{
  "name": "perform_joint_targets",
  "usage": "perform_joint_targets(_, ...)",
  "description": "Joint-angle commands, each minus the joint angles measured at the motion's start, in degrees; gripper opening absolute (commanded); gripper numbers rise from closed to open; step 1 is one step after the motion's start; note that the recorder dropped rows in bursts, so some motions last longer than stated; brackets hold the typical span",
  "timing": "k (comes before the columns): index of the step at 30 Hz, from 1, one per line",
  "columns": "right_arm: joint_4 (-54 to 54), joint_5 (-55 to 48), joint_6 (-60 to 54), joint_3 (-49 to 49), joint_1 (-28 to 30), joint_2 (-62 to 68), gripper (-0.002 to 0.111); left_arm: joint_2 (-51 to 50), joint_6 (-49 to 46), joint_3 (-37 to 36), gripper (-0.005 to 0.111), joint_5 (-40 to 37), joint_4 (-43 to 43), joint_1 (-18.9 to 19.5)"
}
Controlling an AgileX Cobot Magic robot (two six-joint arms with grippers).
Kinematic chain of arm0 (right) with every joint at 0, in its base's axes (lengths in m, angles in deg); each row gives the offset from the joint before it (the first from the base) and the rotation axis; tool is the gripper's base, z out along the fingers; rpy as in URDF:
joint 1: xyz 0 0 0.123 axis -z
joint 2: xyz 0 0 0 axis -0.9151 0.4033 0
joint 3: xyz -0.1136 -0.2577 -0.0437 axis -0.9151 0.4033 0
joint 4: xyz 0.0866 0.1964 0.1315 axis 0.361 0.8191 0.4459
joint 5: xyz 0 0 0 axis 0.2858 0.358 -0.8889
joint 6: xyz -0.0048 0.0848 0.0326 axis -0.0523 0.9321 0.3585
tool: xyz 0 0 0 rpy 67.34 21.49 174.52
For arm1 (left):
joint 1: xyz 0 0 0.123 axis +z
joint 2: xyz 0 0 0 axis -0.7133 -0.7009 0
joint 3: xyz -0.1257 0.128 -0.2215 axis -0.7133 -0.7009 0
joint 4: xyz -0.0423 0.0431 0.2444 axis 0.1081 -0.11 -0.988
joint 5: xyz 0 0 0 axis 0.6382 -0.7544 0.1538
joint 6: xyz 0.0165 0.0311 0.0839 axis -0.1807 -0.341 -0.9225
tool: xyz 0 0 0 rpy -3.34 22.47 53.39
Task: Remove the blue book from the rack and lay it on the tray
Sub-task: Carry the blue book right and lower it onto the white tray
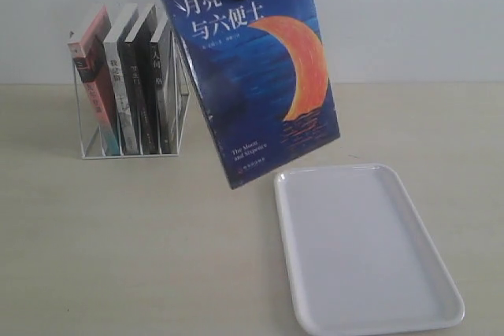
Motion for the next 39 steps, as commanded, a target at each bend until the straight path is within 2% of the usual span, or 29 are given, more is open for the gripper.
perform_joint_targets(1,-0.1,0.7,-0.1,-0.1,0.2,-0.3,0.000,-2.4,0.2,0.3,0.005,1.1,2.1,-1.9)
perform_joint_targets(17,-0.1,0.3,-0.1,-0.1,0.2,-0.3,0.000,-9.6,0.0,0.3,0.005,1.1,3.1,-10.8)
perform_joint_targets(22,-0.1,0.3,-0.1,-0.1,0.2,-0.3,0.000,-11.8,-3.1,0.3,0.005,1.1,8.1,-11.4)
perform_joint_targets(39,-0.1,0.3,-0.2,-0.1,0.2,-0.3,0.000,-17.0,-9.8,0.3,0.005,1.1,12.6,-12.1)
